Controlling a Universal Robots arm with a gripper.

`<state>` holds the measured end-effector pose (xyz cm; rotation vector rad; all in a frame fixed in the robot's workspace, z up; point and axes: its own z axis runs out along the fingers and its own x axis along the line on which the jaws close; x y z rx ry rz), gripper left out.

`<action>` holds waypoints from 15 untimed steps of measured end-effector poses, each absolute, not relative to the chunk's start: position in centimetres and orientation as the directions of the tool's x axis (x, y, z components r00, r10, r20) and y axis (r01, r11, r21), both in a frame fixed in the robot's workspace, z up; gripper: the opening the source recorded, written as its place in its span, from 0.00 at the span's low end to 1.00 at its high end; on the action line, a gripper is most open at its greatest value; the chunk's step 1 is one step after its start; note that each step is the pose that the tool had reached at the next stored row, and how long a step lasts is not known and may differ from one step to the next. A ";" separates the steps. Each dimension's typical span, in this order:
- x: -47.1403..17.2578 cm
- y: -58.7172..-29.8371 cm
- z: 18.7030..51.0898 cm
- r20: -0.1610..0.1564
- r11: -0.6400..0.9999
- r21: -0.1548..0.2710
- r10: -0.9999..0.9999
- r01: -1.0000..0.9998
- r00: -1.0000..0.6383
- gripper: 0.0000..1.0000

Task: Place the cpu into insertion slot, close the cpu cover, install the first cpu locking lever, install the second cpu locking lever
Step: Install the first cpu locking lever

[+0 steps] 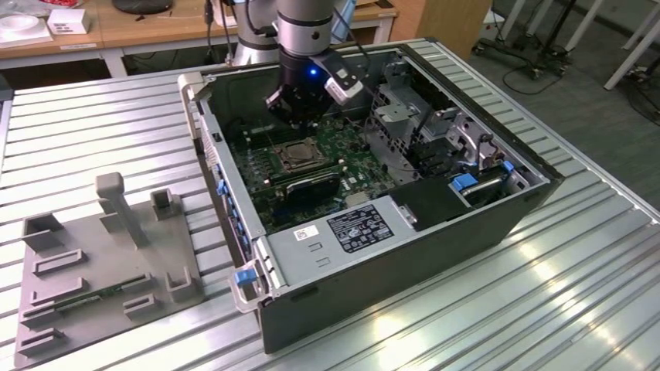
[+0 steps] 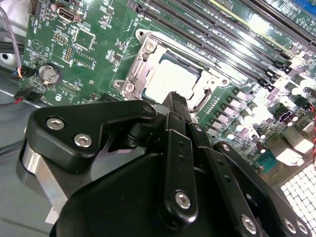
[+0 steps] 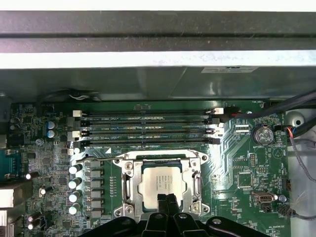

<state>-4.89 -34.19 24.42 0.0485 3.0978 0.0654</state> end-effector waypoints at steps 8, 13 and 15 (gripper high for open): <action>-6.4 -34.2 24.4 -0.042 0.999 0.042 0.032 0.030 -0.999 0.11; -7.1 -34.2 24.4 -0.042 0.999 0.042 0.032 0.030 -0.999 0.11; -7.1 -34.2 24.4 -0.042 0.999 0.042 0.032 0.030 -0.999 0.11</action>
